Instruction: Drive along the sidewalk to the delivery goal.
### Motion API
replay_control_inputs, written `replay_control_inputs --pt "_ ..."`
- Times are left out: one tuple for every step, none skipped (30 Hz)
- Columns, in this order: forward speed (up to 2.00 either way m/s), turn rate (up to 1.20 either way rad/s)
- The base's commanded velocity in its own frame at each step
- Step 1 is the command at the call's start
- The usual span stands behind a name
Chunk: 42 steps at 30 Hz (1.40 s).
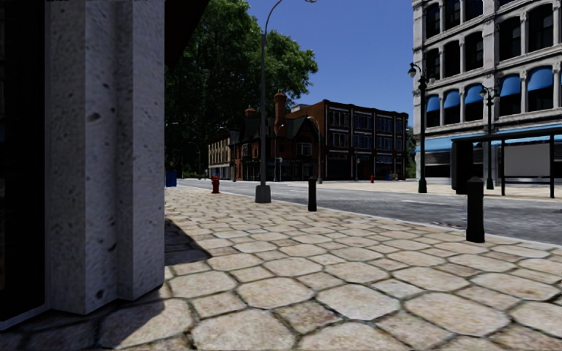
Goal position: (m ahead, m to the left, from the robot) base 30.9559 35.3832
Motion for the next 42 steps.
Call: replay_control_inputs --pt "2.00 0.00" --pt "2.00 0.00" --pt "2.00 0.00" --pt "2.00 0.00" --pt "2.00 0.00" --pt "2.00 0.00" --pt "2.00 0.00" --pt "2.00 0.00" --pt "2.00 0.00" --pt "2.00 0.00" --pt "2.00 0.00" --pt "2.00 0.00" --pt "2.00 0.00" --pt "2.00 0.04" --pt "2.00 0.19" --pt "2.00 0.28" --pt "2.00 0.28" --pt "2.00 0.34" --pt "2.00 0.37" --pt "2.00 0.39" --pt "2.00 0.39" --pt "2.00 0.39" --pt "2.00 0.39" --pt "2.00 0.39" --pt "2.00 0.39" --pt "2.00 0.39" --pt "2.00 0.39" --pt "2.00 0.39" --pt "2.00 0.39" --pt "2.00 0.39" --pt "2.00 0.39" --pt "2.00 0.39" --pt "2.00 0.39" --pt "2.00 0.39" --pt "2.00 0.39" --pt "2.00 0.39" --pt "2.00 0.39" --pt "2.00 0.39" --pt "2.00 0.39" --pt "2.00 0.39" --pt "2.00 0.39" --pt "2.00 0.39"
